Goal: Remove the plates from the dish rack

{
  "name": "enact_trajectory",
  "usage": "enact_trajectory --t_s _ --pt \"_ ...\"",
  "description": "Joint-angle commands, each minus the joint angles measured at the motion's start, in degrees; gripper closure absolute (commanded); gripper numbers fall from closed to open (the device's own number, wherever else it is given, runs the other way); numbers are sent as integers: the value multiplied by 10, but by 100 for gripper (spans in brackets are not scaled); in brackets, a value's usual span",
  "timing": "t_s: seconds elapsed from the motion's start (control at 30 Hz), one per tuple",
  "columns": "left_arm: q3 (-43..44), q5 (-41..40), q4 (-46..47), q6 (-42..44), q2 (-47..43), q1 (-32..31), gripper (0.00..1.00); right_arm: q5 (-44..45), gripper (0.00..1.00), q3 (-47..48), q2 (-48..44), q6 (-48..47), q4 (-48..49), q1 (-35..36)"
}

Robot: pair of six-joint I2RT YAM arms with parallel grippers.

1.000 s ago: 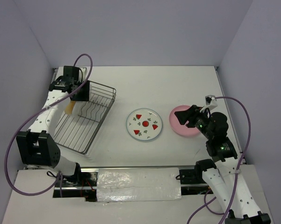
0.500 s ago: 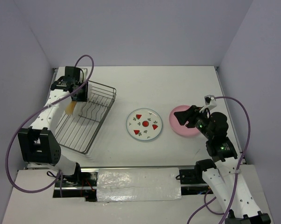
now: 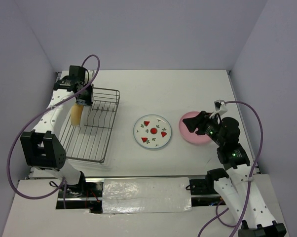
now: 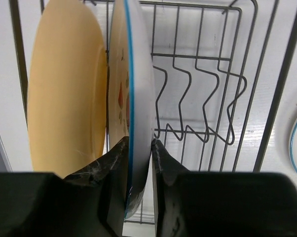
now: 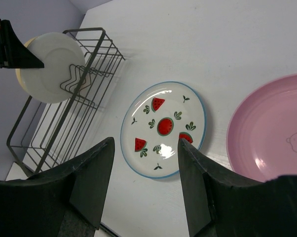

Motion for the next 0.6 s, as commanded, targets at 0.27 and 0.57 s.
enact_trajectory --t_s 0.27,0.57 --pt "72 1 5 4 8 7 100 0 39 1 13 -6 28 3" --pt "100 45 -3 -4 38 45 100 14 39 2 0 -8 20 2"
